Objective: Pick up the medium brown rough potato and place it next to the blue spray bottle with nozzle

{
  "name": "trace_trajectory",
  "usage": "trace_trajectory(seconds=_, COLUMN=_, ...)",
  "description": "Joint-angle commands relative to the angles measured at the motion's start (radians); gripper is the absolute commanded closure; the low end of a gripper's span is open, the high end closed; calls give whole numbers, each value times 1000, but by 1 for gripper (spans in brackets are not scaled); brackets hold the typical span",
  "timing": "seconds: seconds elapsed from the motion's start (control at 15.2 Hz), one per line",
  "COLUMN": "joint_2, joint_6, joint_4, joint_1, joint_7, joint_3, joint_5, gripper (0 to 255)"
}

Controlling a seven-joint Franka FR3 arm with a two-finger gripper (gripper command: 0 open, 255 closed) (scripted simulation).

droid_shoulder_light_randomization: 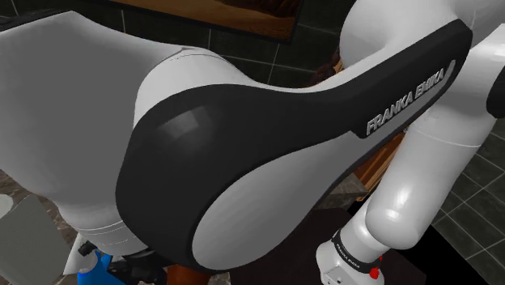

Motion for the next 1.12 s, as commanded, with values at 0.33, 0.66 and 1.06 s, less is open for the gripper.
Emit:
trace_trajectory(seconds=0.33, joint_2=55, joint_6=85, joint_4=-60, joint_1=30, joint_7=29, joint_3=-25, joint_5=-47, gripper=255)
trace_trajectory(seconds=0.66, joint_2=98, joint_6=143, joint_4=-96, joint_1=56, joint_7=54, joint_3=-49, joint_5=-86, gripper=255)
trace_trajectory(seconds=1.06, joint_2=155, joint_6=208, joint_4=-131, joint_1=91, joint_7=84, joint_3=-86, joint_5=-137, gripper=255)
